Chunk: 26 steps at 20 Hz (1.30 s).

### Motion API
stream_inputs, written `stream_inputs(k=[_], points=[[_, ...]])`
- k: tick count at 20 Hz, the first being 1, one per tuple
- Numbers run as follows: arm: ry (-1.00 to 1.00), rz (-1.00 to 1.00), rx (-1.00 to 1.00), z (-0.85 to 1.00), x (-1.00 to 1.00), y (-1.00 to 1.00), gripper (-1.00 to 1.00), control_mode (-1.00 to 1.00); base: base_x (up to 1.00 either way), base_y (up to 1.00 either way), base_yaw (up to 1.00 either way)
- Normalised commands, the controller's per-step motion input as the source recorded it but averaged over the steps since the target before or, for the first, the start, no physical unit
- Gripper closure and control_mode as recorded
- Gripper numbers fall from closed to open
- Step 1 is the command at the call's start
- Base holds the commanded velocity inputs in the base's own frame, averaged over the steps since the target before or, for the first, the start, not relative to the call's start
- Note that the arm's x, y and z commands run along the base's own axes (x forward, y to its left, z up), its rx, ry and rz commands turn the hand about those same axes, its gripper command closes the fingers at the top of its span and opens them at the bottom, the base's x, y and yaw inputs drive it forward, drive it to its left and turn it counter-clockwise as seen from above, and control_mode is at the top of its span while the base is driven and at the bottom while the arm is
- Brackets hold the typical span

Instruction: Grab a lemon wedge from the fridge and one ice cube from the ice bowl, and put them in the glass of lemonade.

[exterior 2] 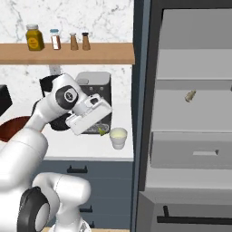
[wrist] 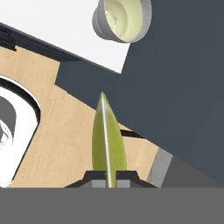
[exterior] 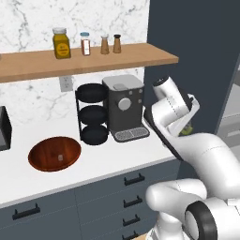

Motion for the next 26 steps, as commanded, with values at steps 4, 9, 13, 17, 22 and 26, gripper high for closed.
stream_inputs(k=[4, 9, 13, 17, 22, 26], points=[[0.04, 0.0, -0.04, -0.23, 0.28, -0.05, 1.0, -1.0, 0.0, 0.0, 0.0], [0.03, 0.0, -0.03, -0.25, 0.3, -0.12, 1.0, -1.0, 0.0, 0.0, 0.0], [0.0, 0.01, -0.02, -0.29, 0.46, -0.06, 1.0, -1.0, 0.0, 0.0, 0.0], [0.0, 0.0, -0.01, -0.27, 0.55, -0.01, 1.0, -1.0, 0.0, 0.0, 0.0], [0.0, 0.0, -0.01, -0.25, 0.46, -0.07, 1.0, -1.0, 0.0, 0.0, 0.0], [0.01, 0.0, -0.01, -0.3, 0.42, -0.13, 1.0, -1.0, 0.0, 0.0, 0.0]])
